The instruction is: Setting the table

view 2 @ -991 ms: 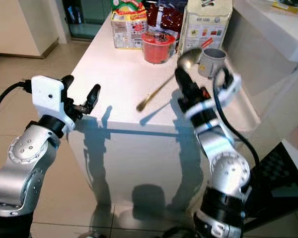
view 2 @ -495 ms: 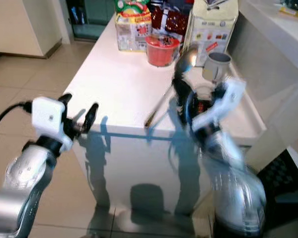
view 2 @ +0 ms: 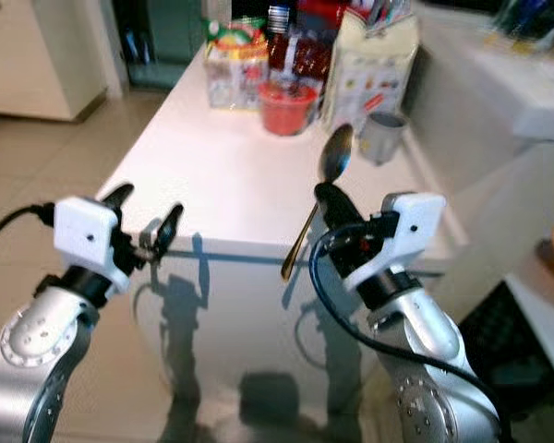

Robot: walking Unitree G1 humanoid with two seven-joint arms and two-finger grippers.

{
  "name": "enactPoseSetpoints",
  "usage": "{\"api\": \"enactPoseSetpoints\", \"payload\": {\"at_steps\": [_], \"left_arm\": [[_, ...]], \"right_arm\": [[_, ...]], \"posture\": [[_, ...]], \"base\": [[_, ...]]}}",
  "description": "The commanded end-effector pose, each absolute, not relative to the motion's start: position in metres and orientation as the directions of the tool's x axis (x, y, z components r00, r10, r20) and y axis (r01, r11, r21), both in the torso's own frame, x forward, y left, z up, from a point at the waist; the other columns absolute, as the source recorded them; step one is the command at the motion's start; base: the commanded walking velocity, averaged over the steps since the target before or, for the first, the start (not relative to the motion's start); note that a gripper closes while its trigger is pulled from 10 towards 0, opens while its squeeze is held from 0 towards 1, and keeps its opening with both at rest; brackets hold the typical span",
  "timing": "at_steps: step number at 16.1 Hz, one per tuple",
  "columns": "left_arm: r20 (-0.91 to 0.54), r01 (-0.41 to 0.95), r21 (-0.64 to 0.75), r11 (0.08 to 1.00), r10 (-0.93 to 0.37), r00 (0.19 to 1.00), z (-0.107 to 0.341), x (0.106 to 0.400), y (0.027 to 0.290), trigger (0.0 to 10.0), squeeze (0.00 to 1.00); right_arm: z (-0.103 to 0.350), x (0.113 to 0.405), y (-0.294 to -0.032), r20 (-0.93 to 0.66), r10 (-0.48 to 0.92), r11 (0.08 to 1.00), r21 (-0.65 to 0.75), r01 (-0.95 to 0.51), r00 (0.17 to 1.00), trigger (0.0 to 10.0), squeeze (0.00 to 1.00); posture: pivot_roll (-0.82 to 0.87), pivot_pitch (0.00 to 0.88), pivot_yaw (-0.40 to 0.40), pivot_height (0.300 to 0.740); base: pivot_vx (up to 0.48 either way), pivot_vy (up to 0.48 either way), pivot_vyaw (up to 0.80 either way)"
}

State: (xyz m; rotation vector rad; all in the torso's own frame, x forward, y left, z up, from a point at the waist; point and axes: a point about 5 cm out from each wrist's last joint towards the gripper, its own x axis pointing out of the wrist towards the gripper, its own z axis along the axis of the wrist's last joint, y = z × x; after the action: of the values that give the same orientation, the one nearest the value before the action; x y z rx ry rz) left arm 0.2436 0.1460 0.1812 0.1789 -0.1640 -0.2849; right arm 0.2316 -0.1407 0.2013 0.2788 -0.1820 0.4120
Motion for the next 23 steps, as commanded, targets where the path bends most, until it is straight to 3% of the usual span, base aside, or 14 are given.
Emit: {"api": "enactPoseSetpoints", "payload": {"at_steps": [1,8,14,23], "left_arm": [[0.147,0.265,0.199,0.944,-0.296,0.944,0.182,0.245,0.144,10.0,0.00],[0.163,0.249,0.211,0.945,-0.285,0.945,0.186,0.250,0.147,10.0,0.00],[0.169,0.210,0.220,0.953,-0.249,0.954,0.183,0.262,0.149,10.0,0.00],[0.194,0.212,0.213,0.954,-0.254,0.948,0.185,0.273,0.144,10.0,0.00]], "right_arm": [[0.205,0.231,-0.143,0.251,0.348,0.898,0.188,-0.398,0.903,10.0,0.00],[0.197,0.233,-0.134,0.243,0.380,0.906,0.097,-0.412,0.893,10.0,0.00],[0.187,0.243,-0.139,0.203,0.324,0.941,0.036,-0.338,0.924,10.0,0.00],[0.183,0.251,-0.144,0.218,0.225,0.965,0.081,-0.248,0.950,10.0,0.00]], "posture": [[0.02,0.000,-0.021,0.740],[0.03,0.000,-0.024,0.740],[0.02,0.000,-0.020,0.740],[0.01,0.000,-0.001,0.740]], "base": [[0.000,-0.390,0.00],[0.000,-0.389,0.00],[0.000,-0.388,0.00],[0.000,-0.391,0.00]]}}
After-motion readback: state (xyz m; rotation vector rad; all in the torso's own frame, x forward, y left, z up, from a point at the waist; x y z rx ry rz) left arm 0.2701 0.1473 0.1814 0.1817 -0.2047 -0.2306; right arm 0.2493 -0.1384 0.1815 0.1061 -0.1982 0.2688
